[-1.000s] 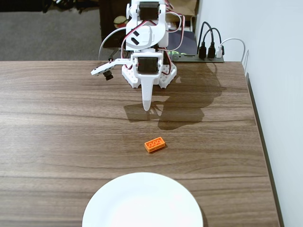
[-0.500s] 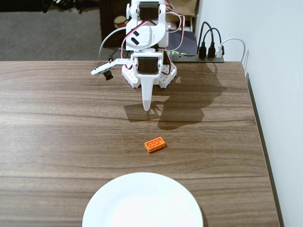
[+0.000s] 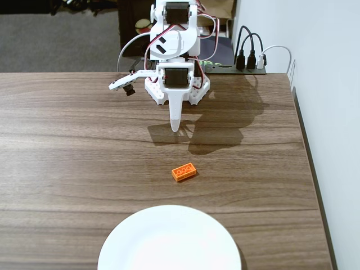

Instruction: Grasp a lego block and put it on the plate.

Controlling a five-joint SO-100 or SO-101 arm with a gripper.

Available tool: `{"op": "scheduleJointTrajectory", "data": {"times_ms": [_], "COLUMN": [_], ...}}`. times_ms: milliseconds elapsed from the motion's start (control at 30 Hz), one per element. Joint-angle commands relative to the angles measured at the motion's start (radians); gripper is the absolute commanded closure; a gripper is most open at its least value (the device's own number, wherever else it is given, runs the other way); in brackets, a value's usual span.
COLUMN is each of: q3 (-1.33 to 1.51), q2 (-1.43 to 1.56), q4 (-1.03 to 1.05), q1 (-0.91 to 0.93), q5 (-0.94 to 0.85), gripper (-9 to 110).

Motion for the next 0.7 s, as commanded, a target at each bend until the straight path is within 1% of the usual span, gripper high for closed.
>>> {"op": "scheduleJointTrajectory", "data": {"times_ms": [0, 333, 533, 667], "q3": [-0.005, -0.009, -0.055, -0.123], "q2": [-0.002, -0.026, -0.132, -0.256], "q4": [0.002, -0.012, -0.067, -0.135], "q1": [0.005, 0.017, 0.041, 0.052], "q5": [0.008, 0.012, 0.012, 0.026], "gripper": [101, 101, 101, 101]}}
